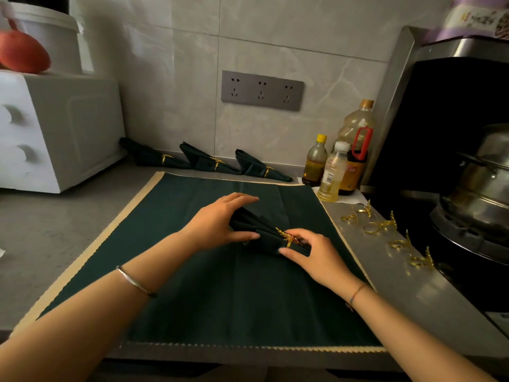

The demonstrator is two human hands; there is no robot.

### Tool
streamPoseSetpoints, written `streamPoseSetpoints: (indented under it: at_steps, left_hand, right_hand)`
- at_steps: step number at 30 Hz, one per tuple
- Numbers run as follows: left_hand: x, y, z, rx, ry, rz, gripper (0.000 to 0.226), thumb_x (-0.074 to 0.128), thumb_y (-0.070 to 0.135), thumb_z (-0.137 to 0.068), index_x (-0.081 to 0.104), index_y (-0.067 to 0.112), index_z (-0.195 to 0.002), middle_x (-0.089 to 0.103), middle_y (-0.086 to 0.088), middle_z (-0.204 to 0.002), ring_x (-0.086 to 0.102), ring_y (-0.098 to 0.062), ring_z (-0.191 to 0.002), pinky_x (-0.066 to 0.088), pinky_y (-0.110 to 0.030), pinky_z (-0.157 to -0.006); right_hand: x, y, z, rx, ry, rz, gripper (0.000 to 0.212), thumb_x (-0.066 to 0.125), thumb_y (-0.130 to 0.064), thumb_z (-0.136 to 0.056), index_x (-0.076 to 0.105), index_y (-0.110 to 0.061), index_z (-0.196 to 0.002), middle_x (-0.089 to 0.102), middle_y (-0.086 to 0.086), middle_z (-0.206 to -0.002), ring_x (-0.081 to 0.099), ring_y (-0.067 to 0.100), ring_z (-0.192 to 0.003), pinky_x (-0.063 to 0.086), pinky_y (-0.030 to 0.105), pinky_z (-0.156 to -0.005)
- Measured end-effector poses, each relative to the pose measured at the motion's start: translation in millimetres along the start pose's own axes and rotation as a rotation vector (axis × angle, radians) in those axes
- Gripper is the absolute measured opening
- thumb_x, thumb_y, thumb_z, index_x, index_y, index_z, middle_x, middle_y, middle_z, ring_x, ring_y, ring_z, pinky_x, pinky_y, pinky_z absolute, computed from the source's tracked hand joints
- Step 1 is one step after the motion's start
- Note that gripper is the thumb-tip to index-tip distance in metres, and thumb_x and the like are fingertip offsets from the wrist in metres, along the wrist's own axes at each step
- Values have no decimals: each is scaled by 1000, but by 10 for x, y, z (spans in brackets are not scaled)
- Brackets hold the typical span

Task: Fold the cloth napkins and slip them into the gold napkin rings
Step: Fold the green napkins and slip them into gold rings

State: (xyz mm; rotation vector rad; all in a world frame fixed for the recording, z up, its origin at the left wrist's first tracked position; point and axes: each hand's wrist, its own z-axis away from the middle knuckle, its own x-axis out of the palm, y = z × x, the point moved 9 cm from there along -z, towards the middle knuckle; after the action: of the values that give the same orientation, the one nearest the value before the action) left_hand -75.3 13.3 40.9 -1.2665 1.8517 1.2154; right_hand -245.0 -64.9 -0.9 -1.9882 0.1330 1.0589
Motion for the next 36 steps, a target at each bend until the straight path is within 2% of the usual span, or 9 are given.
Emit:
streamPoseSetpoints:
  at_steps: [3,6,9,11,19,21,27,31,36]
  left_hand:
    - [-109,-377,1,-122,24,109,72,42,68,-81,27,40,-146,37,12,-148,36,-7,-133,35,-34,-108]
    - [-268,-1074,11,-325,74,135,72,21,66,-85,24,32,-149,35,1,-152,31,-17,-140,28,-40,-114]
    - [-394,-1807,59,-523,20,-13,67,23,59,-94,22,24,-151,29,-4,-155,25,-21,-143,20,-39,-117]
    - [-416,-2136,97,-583,-40,-90,62,27,52,-98,21,21,-151,24,-5,-157,21,-21,-144,17,-37,-117]
    - [-286,-2651,123,-571,-199,-192,69,26,63,-93,17,28,-152,13,5,-159,9,-13,-147,5,-34,-119]
    - [-335,-2766,139,-588,-176,-183,69,23,65,-92,17,30,-152,13,8,-159,7,-12,-147,3,-33,-119]
    - [-449,-3028,237,-719,-145,-271,72,15,71,-88,13,36,-151,9,10,-159,1,-13,-147,-2,-42,-118]
    - [-428,-3069,220,-726,-123,-299,72,14,72,-87,12,38,-151,8,11,-160,-1,-13,-147,-4,-43,-118]
    - [-434,-3106,219,-734,-121,-299,72,14,72,-87,12,38,-151,8,12,-159,-1,-13,-147,-5,-44,-118]
  right_hand:
    - [46,-34,-192,0,3,-34,44,72,-36,-79,59,-30,-120,62,-12,-111,57,2,-103,42,13,-83]
    - [76,-156,-538,-8,15,-109,39,72,-32,-79,58,-30,-116,59,-14,-112,54,3,-108,41,21,-94]
    - [178,-355,-1029,-18,13,-183,35,72,-27,-80,56,-26,-111,58,-12,-111,52,4,-109,37,21,-96]
    - [285,-510,-1375,-35,9,-208,34,73,-27,-80,56,-23,-109,58,-10,-110,52,6,-110,38,21,-96]
    - [1229,-1297,-2880,-134,-124,-231,38,73,-25,-81,60,-11,-113,62,2,-113,54,11,-105,42,24,-91]
    - [1557,-1451,-3203,-139,-153,-241,37,72,-24,-82,60,-9,-114,60,0,-108,53,9,-101,40,21,-86]
    - [2478,-1563,-3755,-170,-226,-187,39,78,-22,-77,65,-5,-110,63,7,-107,56,15,-98,44,25,-86]
    - [2876,-1588,-3955,-169,-143,-223,44,79,-24,-74,64,-9,-113,65,6,-106,56,13,-94,49,34,-91]
    - [2999,-1603,-4041,-114,-45,-307,47,78,-29,-76,56,-13,-113,59,-3,-94,59,16,-92,51,37,-85]
